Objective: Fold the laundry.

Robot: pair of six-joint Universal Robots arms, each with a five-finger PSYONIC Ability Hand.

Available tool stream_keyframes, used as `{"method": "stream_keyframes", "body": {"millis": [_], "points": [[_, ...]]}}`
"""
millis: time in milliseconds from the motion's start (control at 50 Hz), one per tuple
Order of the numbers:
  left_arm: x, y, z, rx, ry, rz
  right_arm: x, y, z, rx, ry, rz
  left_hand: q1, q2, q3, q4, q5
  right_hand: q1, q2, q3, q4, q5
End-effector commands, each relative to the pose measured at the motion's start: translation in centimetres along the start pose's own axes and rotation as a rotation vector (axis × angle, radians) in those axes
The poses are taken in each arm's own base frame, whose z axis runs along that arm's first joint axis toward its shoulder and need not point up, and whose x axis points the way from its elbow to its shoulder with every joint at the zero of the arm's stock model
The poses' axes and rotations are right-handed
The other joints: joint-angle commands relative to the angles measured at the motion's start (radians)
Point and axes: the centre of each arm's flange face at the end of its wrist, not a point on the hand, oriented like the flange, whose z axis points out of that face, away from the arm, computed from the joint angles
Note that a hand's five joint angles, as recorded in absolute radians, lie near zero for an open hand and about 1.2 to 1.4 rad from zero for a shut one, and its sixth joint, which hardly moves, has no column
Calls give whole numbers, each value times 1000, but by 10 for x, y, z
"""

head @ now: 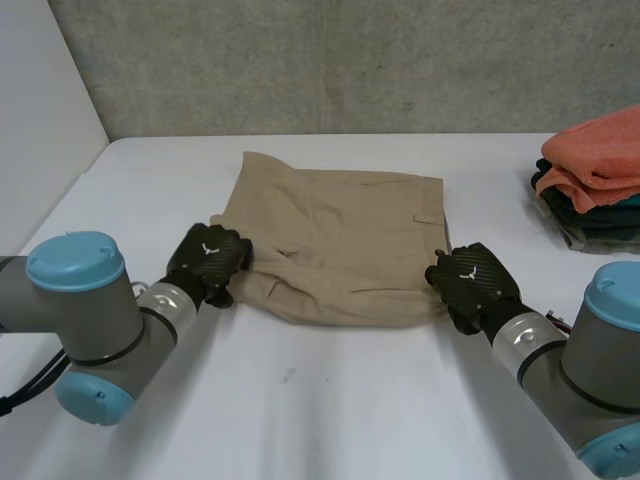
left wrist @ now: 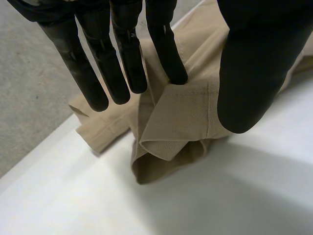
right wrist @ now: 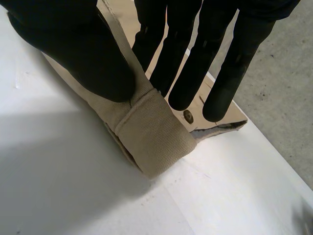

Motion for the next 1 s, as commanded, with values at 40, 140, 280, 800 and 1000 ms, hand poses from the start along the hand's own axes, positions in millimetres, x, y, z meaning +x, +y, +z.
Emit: {"method": "stream_keyframes", "body": {"millis": [40,140,280,800,1000], "points": [[2,-1,1,12,-6,-29,-1,-1,-1,2,-3,-5,44,50,48,48,54,321,222,211,203,211],[8,10,10,-9,8,-26,-2,-2,0,5,-6,-6,47,52,51,51,57,321,222,211,203,211],[7,10,24,5,6,-26,-3,-4,-1,6,-2,-10,710,716,714,714,720,321,222,211,203,211],[22,-54,-195,-531,596,16,19,-46,-110,-398,-431,-264,710,716,714,714,720,321,222,211,203,211],[-4,-65,-76,-159,307,167,40,-49,-30,-270,-110,-73,710,716,714,714,720,321,222,211,203,211]]}}
